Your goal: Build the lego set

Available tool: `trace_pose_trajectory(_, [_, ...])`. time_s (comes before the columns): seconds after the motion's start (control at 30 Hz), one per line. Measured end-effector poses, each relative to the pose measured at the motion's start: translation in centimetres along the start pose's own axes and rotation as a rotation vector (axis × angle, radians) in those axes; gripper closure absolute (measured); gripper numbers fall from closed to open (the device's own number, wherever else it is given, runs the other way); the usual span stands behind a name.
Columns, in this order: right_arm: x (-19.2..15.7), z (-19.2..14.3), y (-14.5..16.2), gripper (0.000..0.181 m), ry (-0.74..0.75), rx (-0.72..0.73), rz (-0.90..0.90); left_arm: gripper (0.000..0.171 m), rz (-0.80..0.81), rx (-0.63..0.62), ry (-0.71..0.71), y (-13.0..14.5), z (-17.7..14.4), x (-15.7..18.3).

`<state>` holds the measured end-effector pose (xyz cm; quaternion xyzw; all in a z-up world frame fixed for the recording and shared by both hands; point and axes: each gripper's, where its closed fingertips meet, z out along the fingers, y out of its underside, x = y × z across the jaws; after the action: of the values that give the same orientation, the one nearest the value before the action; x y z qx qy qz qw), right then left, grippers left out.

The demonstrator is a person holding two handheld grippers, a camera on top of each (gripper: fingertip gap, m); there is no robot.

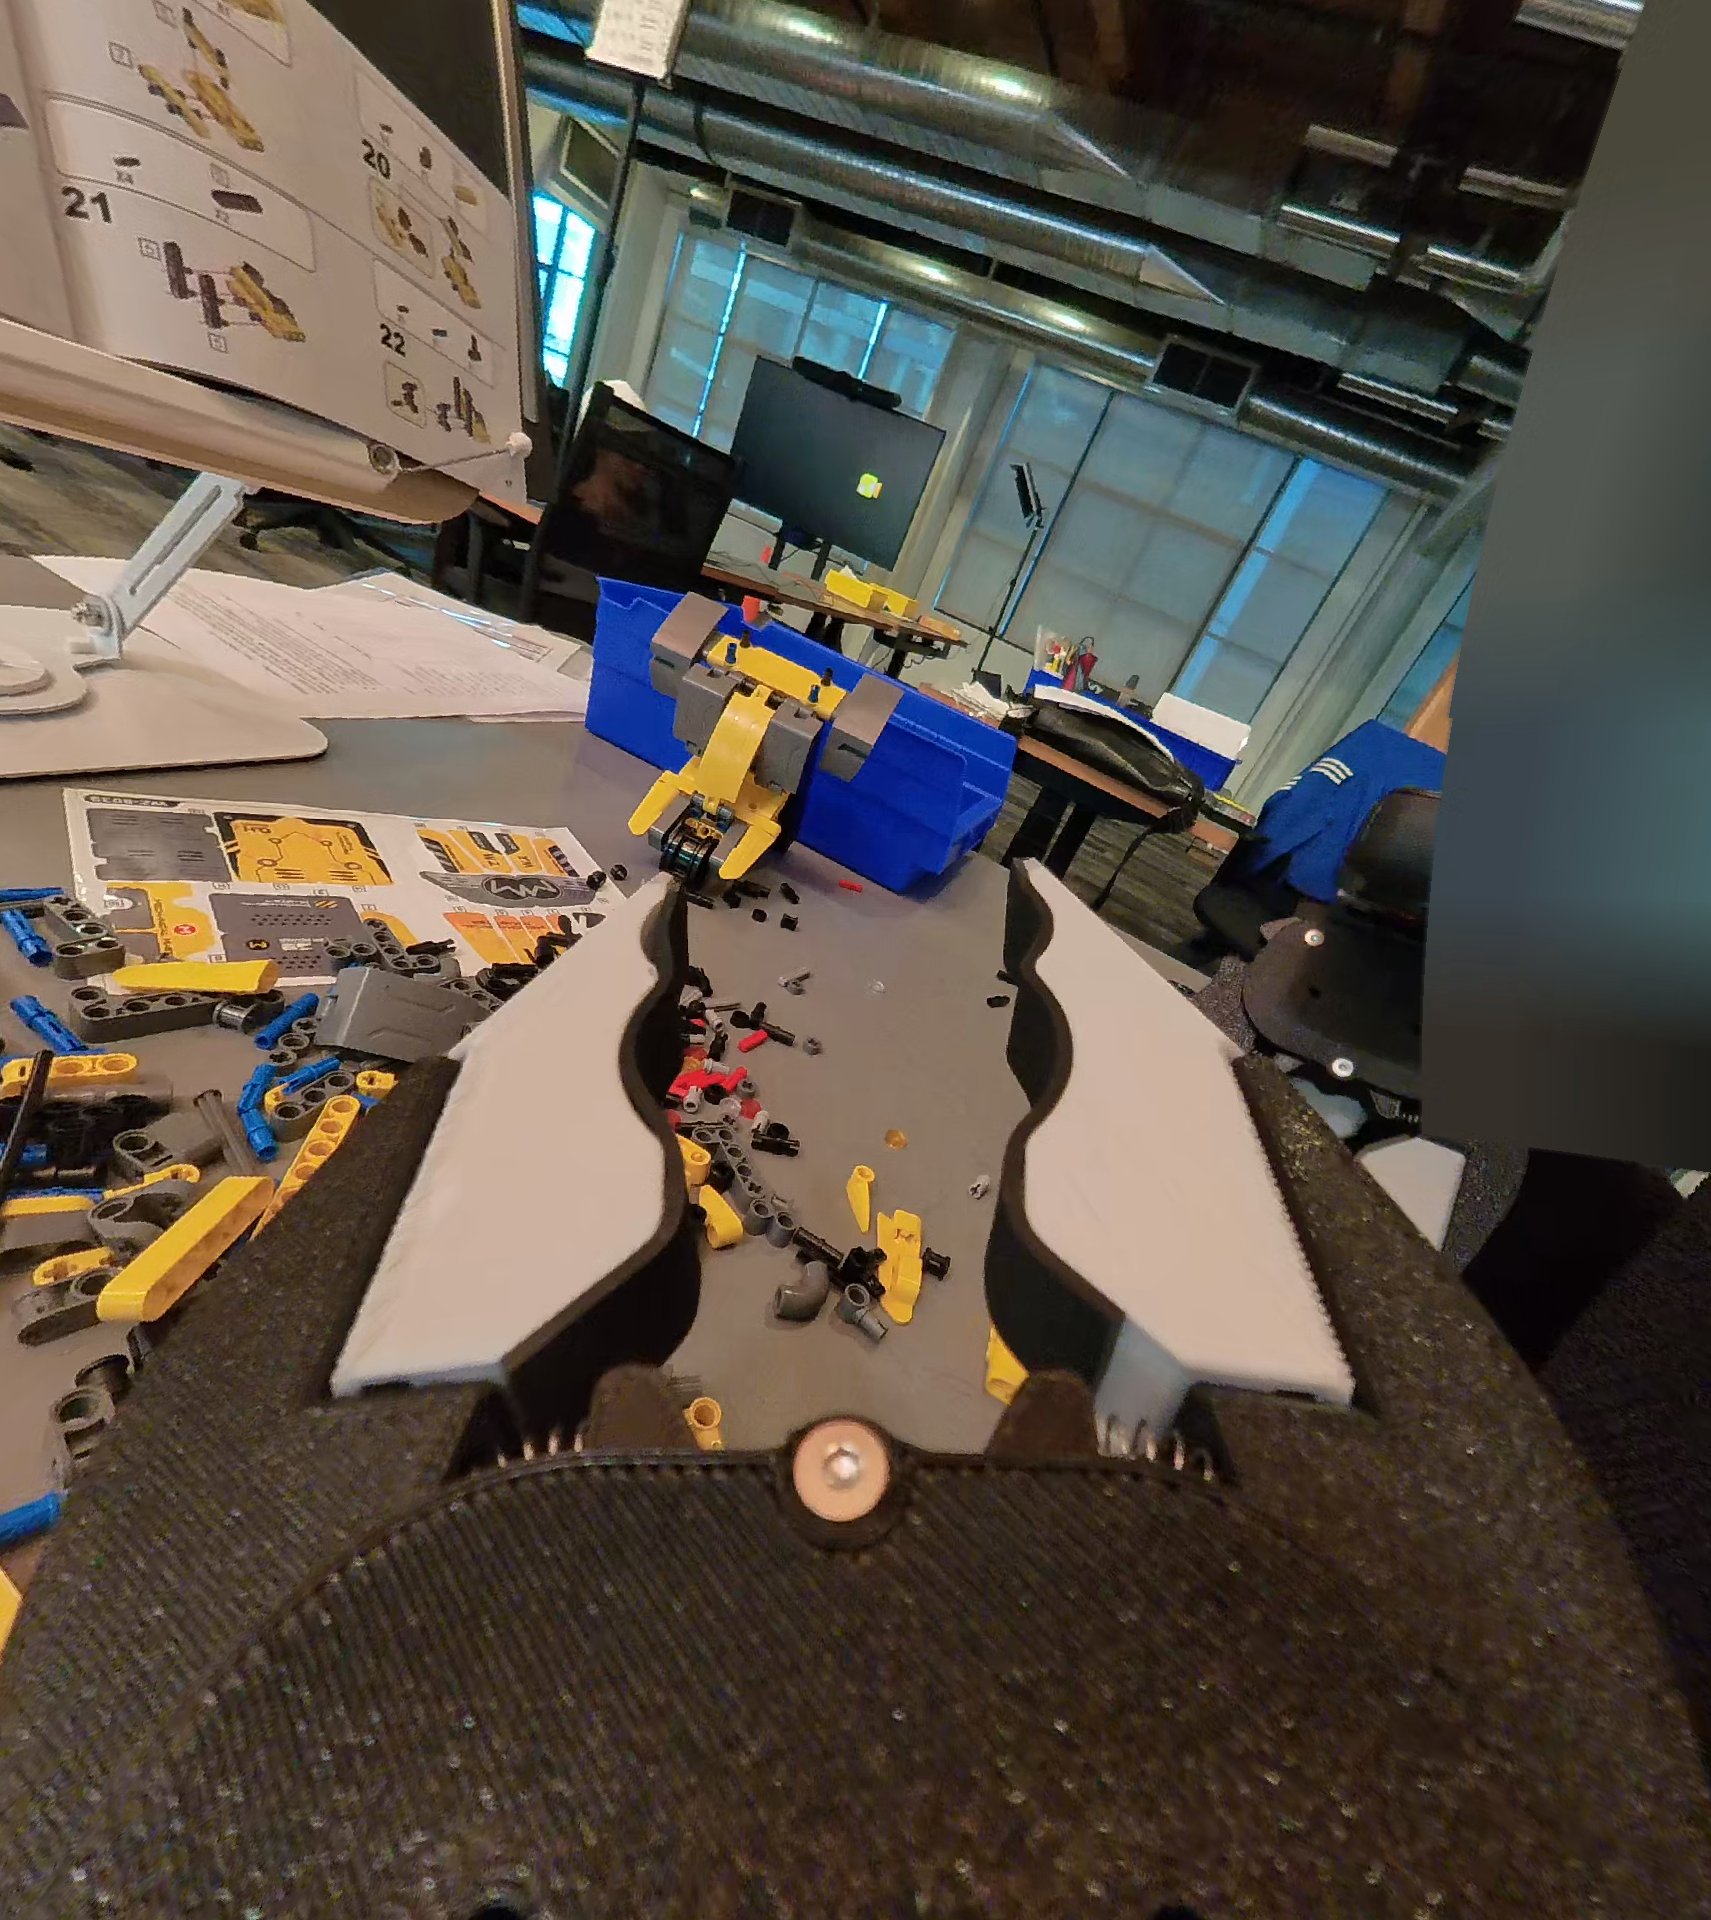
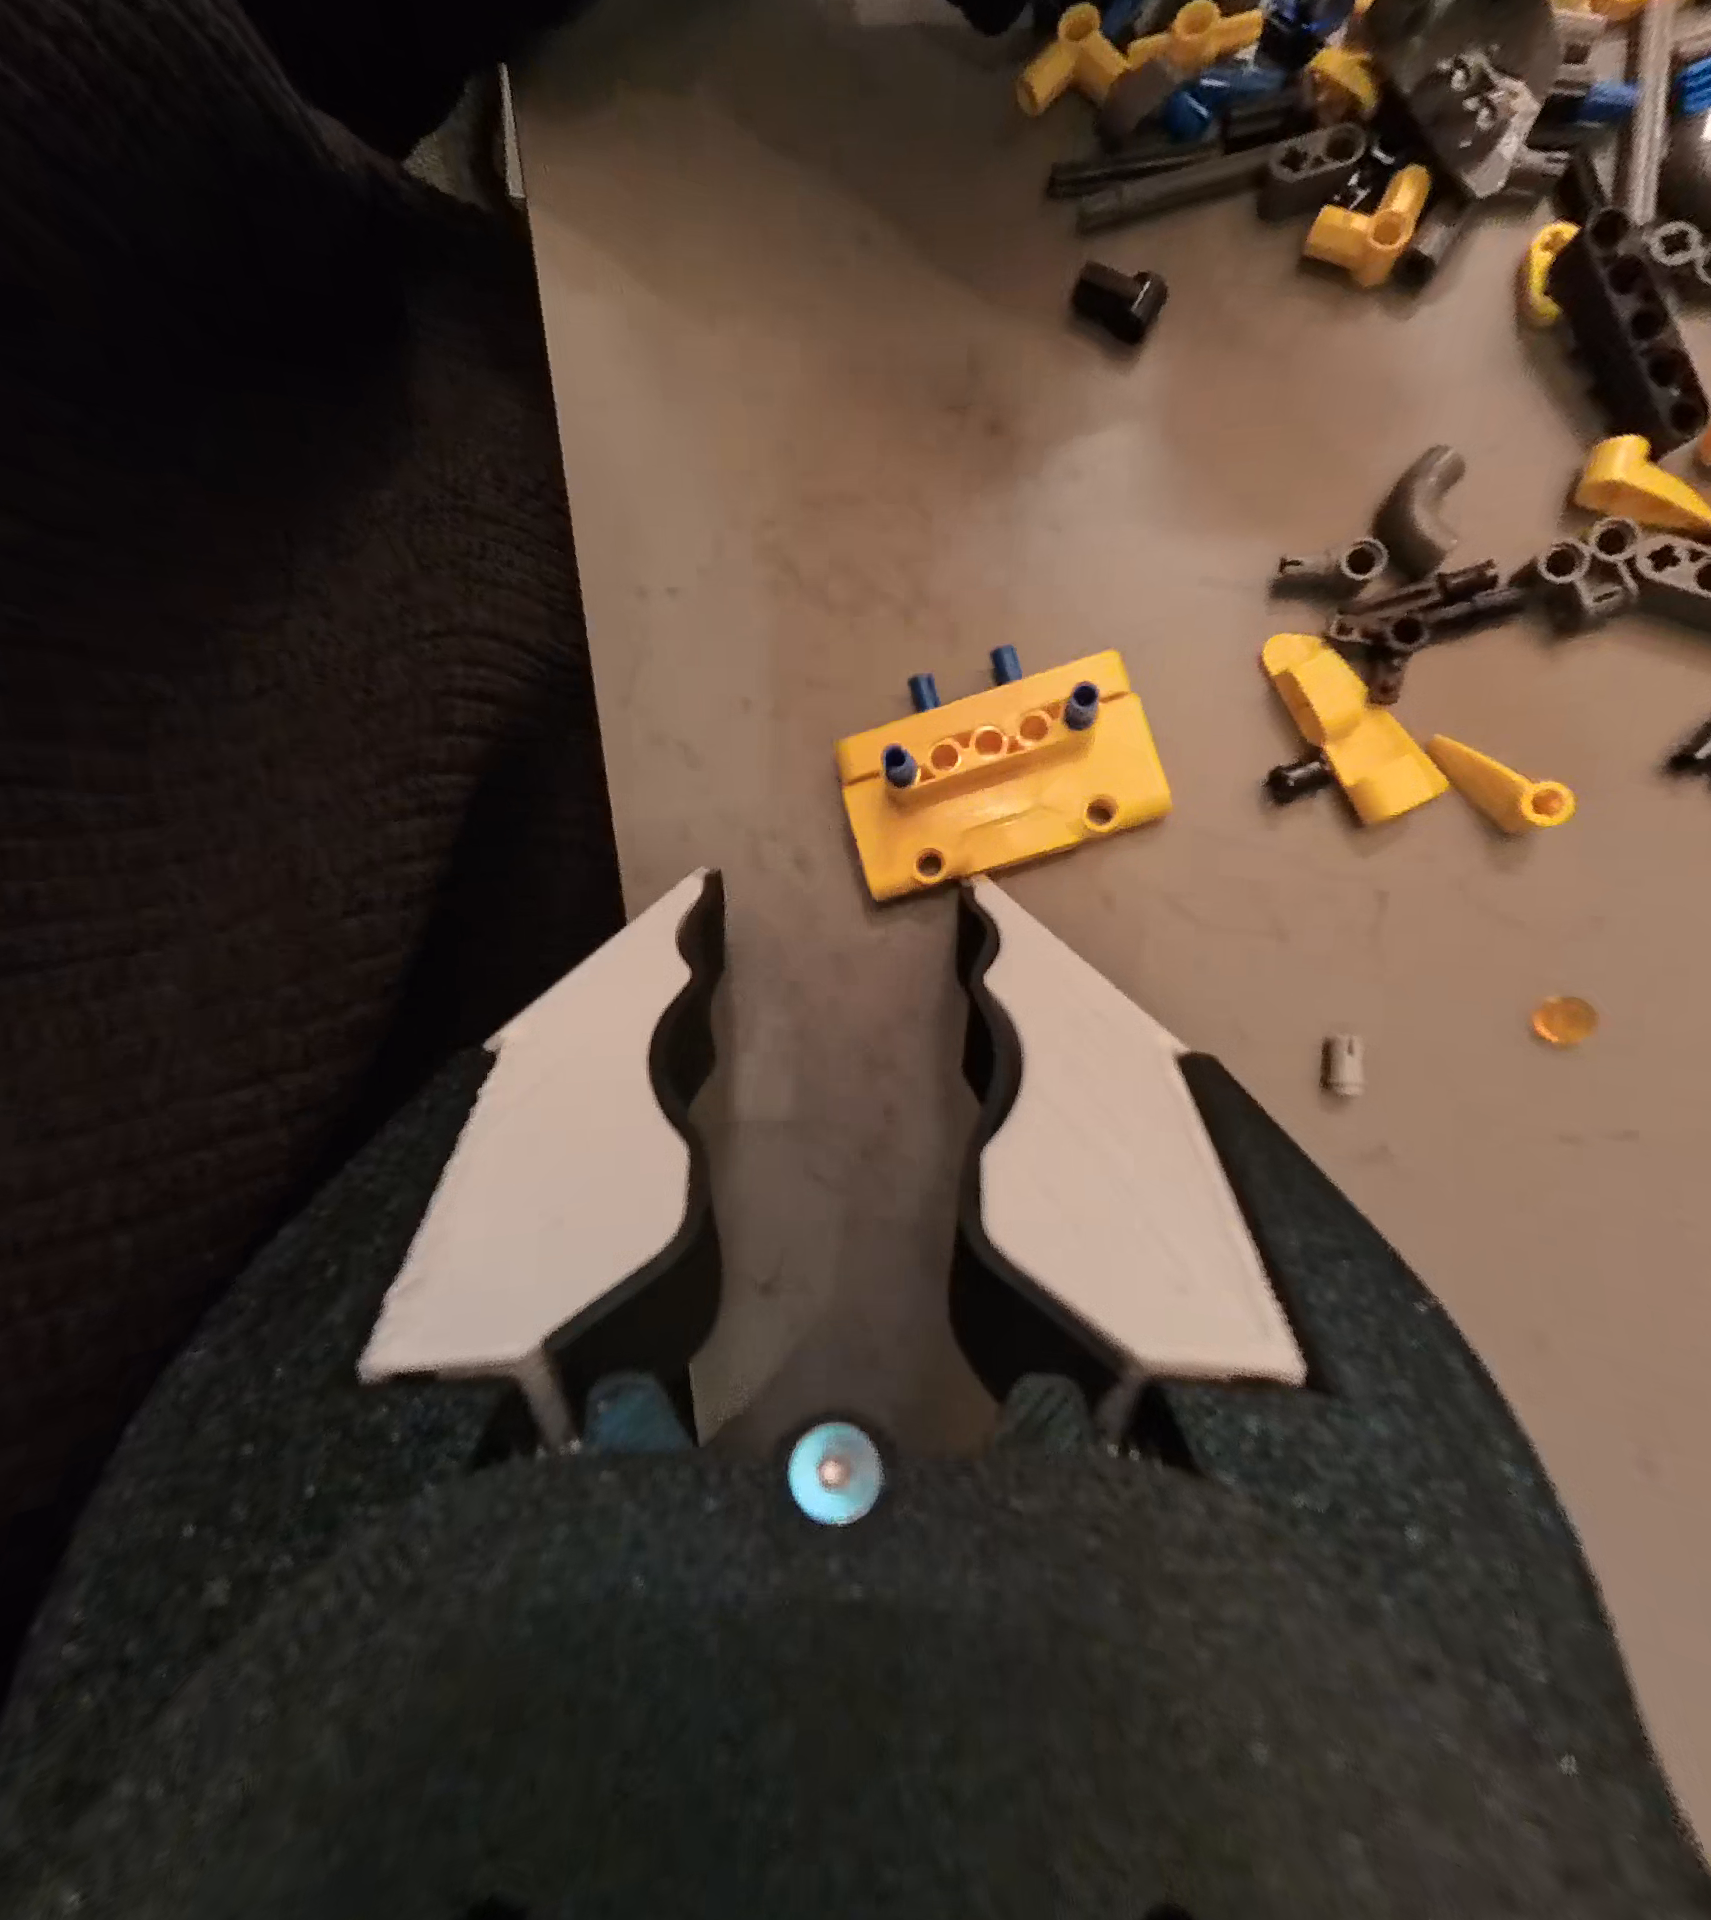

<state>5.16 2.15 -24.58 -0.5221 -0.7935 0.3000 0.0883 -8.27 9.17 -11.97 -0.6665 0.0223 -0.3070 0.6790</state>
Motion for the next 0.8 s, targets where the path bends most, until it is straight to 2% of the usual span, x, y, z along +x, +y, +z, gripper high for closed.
trace_pose_trajectory(0.2, [1.6, -1.4, -0.3, 0.138, 0.060, 0.051, -0.003, 0.112, 0.000, 0.002, -0.001, 0.0, 0.0, 0.0])
trace_pose_trajectory(0.3, [3.9, -3.6, -1.7, 0.131, 0.151, 0.181, -0.001, 0.113, -0.001, 0.002, -0.003, -0.1, 0.0, 0.0])
trace_pose_trajectory(0.47, [7.7, -7.9, -4.3, 0.134, 0.336, 0.392, -0.023, 0.126, 0.012, 0.014, -0.053, -0.3, -0.2, -0.7])
trace_pose_trajectory(0.53, [9.0, -9.7, -5.8, 0.135, 0.431, 0.480, -0.071, 0.137, 0.016, 0.019, -0.064, -0.5, -0.3, -0.9])
trace_pose_trajectory(0.57, [9.6, -10.8, -6.8, 0.134, 0.486, 0.539, -0.107, 0.160, 0.028, 0.012, -0.053, -0.5, -0.4, -0.7])
trace_pose_trajectory(0.6, [10.0, -11.9, -7.9, 0.130, 0.533, 0.613, -0.151, 0.171, 0.039, 0.010, -0.035, -0.6, -0.6, -0.3])
trace_pose_trajectory(0.63, [10.1, -12.9, -9.1, 0.129, 0.558, 0.694, -0.187, 0.171, 0.041, 0.020, -0.034, -0.8, -0.7, -0.3])
trace_pose_trajectory(0.73, [9.8, -14.7, -11.9, 0.137, 0.522, 0.891, -0.184, 0.171, 0.057, 0.032, -0.061, -1.1, -0.8, -0.6])
trace_pose_trajectory(0.8, [9.7, -14.0, -12.4, 0.139, 0.438, 0.918, -0.152, 0.171, 0.062, 0.033, -0.071, -1.1, -0.9, -0.7])
